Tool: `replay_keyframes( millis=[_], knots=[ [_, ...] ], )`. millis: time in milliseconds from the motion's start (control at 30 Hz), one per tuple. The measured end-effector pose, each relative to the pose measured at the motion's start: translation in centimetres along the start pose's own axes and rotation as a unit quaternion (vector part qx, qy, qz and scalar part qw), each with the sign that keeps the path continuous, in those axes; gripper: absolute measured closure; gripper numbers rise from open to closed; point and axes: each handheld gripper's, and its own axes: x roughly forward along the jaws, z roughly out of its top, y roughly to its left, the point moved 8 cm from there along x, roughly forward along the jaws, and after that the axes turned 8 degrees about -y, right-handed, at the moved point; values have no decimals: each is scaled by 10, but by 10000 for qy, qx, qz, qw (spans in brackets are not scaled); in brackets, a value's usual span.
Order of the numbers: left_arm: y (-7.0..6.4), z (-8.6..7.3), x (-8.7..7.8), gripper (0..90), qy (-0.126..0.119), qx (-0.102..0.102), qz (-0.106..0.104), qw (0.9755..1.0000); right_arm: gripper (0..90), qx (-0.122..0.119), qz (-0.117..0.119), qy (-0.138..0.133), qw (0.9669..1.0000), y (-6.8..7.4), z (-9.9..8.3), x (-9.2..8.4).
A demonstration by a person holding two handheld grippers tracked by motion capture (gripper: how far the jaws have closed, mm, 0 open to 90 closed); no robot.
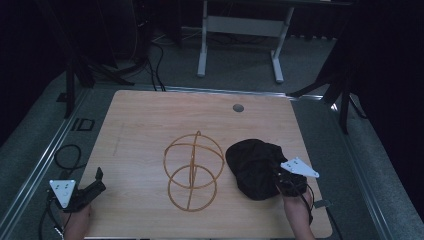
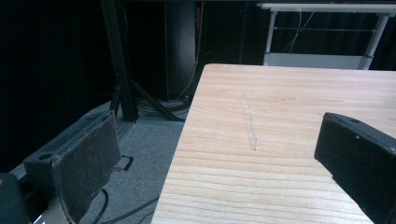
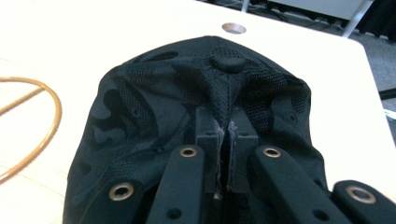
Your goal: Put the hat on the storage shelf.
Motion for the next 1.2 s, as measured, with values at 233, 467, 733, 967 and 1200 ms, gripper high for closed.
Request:
replay_keyframes(
  millis=[233, 467, 733, 967, 1200],
  knots=[
    [0, 0, 0, 6, 0, -7, 7, 10000, 863, 31, 36, -162, 9999, -3, 15, -7],
    [0, 0, 0, 6, -1, -6, 5, 10000, 864, 21, 46, -359, 9993, -6, 31, -16],
    [0, 0, 0, 6, -3, -15, 12, 10000, 864, 15, 58, -687, 9976, -11, 61, -33],
    [0, 0, 0, 6, 2, -19, 15, 10000, 863, -57, 46, -939, 9956, -13, 87, -47],
    [0, 0, 0, 6, 8, -22, 16, 10000, 863, -119, 71, -1174, 9930, -15, 113, -60]
  ],
)
